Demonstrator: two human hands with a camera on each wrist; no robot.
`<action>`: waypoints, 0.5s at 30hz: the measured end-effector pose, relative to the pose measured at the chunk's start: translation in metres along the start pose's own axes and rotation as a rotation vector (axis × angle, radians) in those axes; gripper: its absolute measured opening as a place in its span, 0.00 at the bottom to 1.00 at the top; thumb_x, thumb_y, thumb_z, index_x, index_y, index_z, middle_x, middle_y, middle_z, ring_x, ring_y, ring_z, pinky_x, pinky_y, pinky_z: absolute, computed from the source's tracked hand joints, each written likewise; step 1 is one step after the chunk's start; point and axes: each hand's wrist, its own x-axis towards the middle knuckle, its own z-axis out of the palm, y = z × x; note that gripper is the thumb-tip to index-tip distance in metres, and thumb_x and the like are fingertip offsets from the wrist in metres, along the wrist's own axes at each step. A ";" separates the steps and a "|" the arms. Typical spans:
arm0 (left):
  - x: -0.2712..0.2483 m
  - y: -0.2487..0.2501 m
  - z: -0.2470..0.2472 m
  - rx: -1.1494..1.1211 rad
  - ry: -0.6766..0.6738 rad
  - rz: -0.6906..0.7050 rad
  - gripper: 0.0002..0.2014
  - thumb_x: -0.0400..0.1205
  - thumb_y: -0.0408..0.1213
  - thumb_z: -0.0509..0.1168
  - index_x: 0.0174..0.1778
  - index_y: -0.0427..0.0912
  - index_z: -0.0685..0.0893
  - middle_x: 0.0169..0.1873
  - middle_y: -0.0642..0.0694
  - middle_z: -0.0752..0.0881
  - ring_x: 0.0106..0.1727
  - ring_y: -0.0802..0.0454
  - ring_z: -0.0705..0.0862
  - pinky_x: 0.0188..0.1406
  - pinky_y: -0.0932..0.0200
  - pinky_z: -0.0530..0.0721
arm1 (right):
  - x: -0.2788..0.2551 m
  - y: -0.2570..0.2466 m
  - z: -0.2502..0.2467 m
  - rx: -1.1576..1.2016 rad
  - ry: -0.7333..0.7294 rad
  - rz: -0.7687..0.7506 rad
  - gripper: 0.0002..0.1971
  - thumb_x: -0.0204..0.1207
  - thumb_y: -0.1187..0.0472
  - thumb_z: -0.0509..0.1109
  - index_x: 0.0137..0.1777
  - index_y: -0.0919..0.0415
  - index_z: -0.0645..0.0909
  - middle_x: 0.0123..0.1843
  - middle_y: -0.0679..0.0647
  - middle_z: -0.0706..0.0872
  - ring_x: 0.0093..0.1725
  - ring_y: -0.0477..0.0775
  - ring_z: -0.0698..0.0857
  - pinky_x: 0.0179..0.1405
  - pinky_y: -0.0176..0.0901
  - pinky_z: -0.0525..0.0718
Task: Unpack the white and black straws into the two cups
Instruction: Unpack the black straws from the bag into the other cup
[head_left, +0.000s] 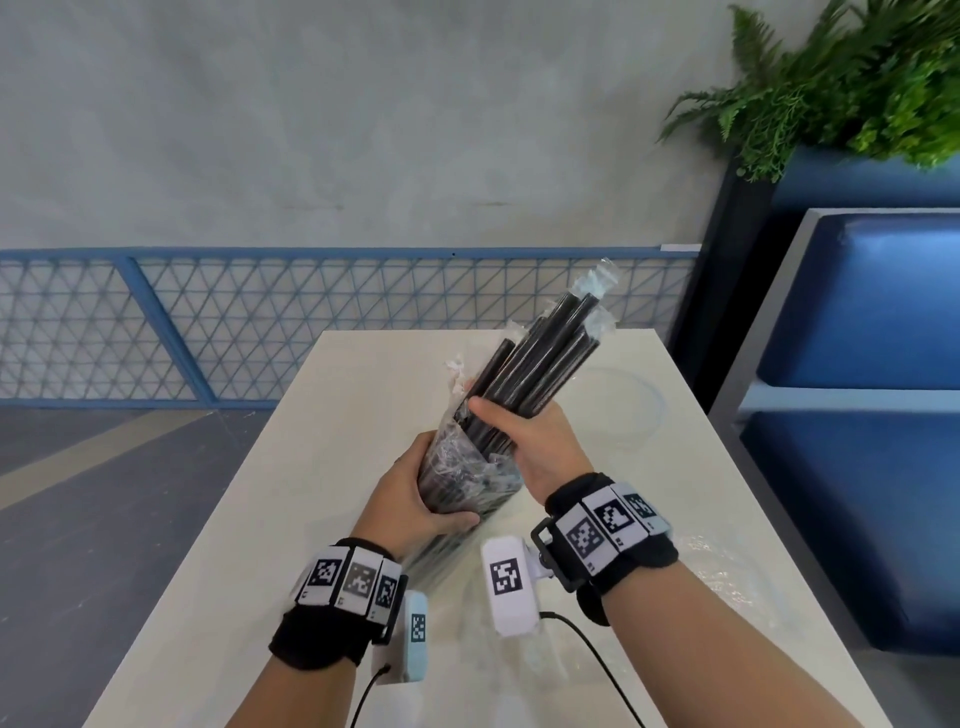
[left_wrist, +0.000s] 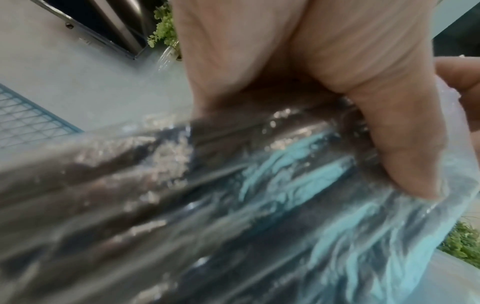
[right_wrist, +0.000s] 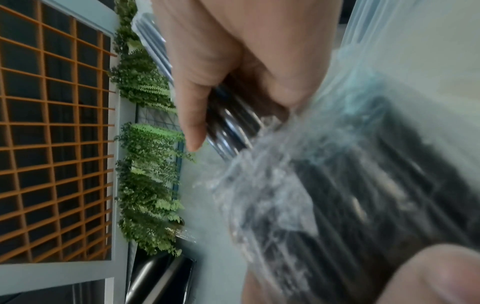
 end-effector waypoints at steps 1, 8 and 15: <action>0.000 0.000 0.000 0.017 -0.010 0.000 0.43 0.54 0.45 0.82 0.66 0.57 0.72 0.56 0.57 0.85 0.57 0.62 0.84 0.60 0.57 0.82 | -0.001 0.003 0.001 -0.001 0.015 0.004 0.09 0.68 0.71 0.75 0.48 0.63 0.86 0.45 0.56 0.89 0.45 0.51 0.88 0.48 0.39 0.87; -0.002 -0.002 0.000 0.001 -0.003 -0.035 0.40 0.58 0.37 0.84 0.62 0.63 0.72 0.56 0.59 0.85 0.56 0.68 0.84 0.56 0.69 0.80 | 0.006 -0.006 -0.005 0.136 0.206 -0.005 0.10 0.70 0.70 0.74 0.51 0.70 0.85 0.42 0.56 0.89 0.42 0.51 0.87 0.49 0.44 0.86; -0.003 -0.004 0.000 0.006 -0.020 -0.042 0.41 0.55 0.44 0.83 0.65 0.57 0.73 0.56 0.54 0.86 0.58 0.59 0.85 0.64 0.54 0.82 | 0.009 -0.015 -0.007 0.129 0.090 -0.020 0.07 0.70 0.71 0.73 0.45 0.61 0.85 0.43 0.54 0.88 0.45 0.50 0.87 0.55 0.46 0.85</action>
